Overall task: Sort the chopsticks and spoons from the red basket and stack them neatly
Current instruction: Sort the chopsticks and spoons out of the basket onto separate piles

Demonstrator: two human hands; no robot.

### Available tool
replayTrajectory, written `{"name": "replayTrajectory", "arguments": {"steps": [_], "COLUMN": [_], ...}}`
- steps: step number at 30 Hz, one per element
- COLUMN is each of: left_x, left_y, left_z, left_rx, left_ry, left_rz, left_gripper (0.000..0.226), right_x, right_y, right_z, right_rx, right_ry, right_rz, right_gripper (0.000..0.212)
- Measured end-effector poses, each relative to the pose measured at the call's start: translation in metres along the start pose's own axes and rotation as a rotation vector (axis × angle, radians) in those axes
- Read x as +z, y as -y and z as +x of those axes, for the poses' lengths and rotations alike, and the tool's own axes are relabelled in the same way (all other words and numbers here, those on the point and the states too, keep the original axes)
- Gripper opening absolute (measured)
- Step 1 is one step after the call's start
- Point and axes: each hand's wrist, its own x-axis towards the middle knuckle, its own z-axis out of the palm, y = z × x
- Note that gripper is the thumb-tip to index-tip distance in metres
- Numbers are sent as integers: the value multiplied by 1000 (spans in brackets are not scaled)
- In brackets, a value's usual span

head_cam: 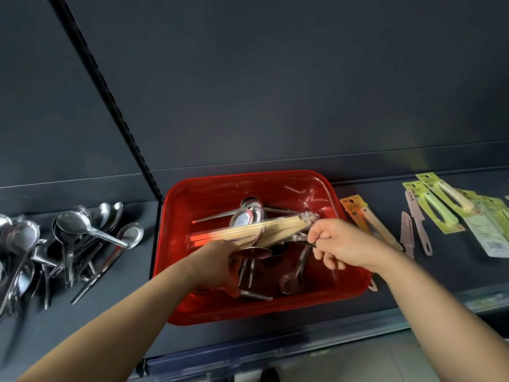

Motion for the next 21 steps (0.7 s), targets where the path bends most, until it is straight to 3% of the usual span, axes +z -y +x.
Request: {"name": "replayTrajectory", "arguments": {"steps": [11, 16, 21], "left_x": [4, -22, -44], "left_y": [5, 0, -5], "left_z": [5, 1, -11], "left_rx": [51, 50, 97], "left_ry": [49, -25, -84], "left_rz": [-93, -385, -968], "left_gripper": [30, 24, 26], "right_x": [-17, -30, -44], "right_y": [-5, -3, 6], "right_z": [-12, -23, -26], "right_rx": [-16, -53, -169], "right_ry": [-43, -60, -62], "right_rz": [-110, -79, 107], "right_gripper": [20, 18, 16]}}
